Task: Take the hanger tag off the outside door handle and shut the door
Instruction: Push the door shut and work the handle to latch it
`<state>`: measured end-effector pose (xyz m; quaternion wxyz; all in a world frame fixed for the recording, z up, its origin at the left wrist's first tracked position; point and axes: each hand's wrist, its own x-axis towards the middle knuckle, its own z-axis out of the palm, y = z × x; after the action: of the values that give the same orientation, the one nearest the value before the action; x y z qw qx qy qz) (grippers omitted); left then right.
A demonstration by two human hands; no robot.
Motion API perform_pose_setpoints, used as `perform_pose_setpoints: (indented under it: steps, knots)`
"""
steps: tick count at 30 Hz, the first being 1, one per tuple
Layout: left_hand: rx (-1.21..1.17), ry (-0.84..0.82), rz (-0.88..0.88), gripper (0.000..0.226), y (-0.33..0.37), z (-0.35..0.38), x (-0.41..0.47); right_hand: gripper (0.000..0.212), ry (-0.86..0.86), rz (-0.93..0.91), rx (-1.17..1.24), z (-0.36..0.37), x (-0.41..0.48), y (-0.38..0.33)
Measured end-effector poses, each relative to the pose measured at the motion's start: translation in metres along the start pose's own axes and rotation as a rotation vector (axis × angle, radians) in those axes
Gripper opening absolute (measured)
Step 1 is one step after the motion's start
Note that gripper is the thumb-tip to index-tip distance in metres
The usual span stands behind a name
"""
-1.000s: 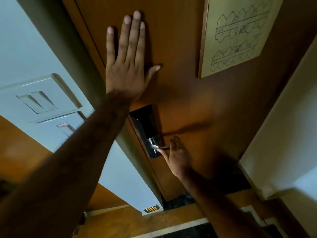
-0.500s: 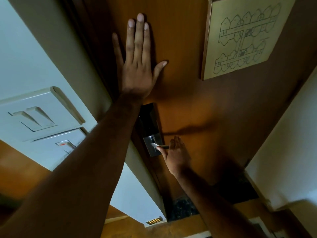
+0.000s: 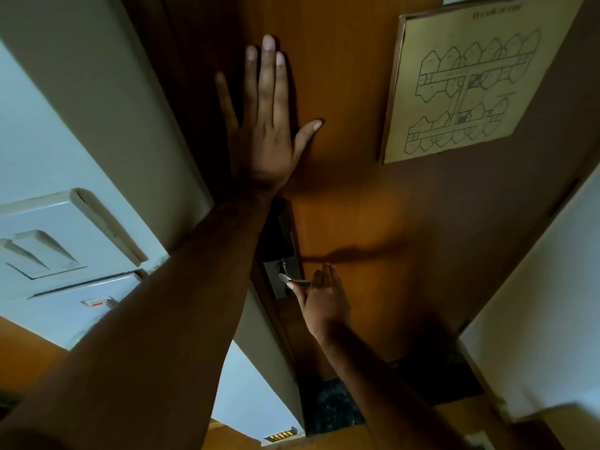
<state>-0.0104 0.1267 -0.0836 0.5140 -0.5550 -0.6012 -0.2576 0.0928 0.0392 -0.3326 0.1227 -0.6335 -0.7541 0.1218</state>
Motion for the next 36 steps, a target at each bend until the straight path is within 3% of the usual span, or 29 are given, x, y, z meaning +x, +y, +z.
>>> perform_pose_setpoints:
  steps: [20, 36]
  knots:
    - [-0.031, 0.172, -0.06, 0.096, 0.005, 0.043, 0.006, 0.09, 0.063, 0.013, 0.055, 0.003, 0.023, -0.006]
    - [-0.052, 0.149, -0.065, 0.096, 0.003, 0.051, 0.002, 0.088, -0.052, -0.24, -0.288, -0.044, 0.034, -0.002]
